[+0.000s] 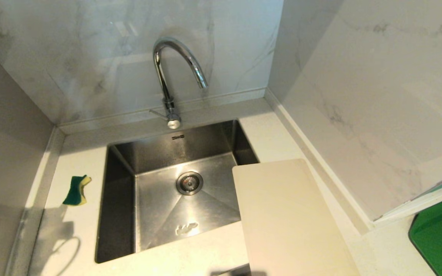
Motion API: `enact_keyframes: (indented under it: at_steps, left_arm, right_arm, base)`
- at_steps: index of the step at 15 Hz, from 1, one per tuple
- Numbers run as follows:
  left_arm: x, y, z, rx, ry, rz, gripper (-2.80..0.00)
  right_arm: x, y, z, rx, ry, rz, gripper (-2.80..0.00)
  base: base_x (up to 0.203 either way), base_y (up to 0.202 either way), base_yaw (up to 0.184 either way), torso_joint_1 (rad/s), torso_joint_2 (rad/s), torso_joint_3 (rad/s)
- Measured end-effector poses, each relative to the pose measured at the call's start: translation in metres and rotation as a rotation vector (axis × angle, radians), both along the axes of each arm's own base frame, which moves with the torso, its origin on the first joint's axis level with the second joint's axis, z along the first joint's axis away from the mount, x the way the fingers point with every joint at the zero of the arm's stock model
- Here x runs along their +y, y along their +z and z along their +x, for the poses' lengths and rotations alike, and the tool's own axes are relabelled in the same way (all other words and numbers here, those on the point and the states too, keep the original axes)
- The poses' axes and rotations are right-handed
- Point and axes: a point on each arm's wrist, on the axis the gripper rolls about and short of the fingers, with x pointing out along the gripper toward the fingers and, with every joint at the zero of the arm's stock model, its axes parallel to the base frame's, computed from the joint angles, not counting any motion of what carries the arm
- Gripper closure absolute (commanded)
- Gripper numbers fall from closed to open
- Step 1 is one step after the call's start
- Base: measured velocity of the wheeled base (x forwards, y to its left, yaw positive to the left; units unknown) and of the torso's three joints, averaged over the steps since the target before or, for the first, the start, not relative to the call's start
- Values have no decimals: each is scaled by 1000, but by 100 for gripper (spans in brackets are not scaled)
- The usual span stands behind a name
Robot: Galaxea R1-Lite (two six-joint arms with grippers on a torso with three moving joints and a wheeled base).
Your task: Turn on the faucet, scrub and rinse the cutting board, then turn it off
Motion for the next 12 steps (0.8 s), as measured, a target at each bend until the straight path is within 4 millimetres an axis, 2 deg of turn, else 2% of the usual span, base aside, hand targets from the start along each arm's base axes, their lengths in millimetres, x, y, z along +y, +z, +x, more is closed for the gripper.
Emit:
enact_keyframes:
  at_steps: [5,8,12]
  left_arm:
    - [-5,-17,-16,-47,65,132,0]
    - [-8,-28,-20,-51,160,139,0]
    - [-17,-50,-27,-28,121,101,0]
  right_arm:
    - [0,0,0,0,0,0,0]
    - [0,0,0,-1,0,-1,0]
    - [0,0,0,-1,0,1,0]
  base:
    - [0,0,0,0,0,0]
    - [0,0,0,0,0,0]
    - [0,0,0,0,0,0]
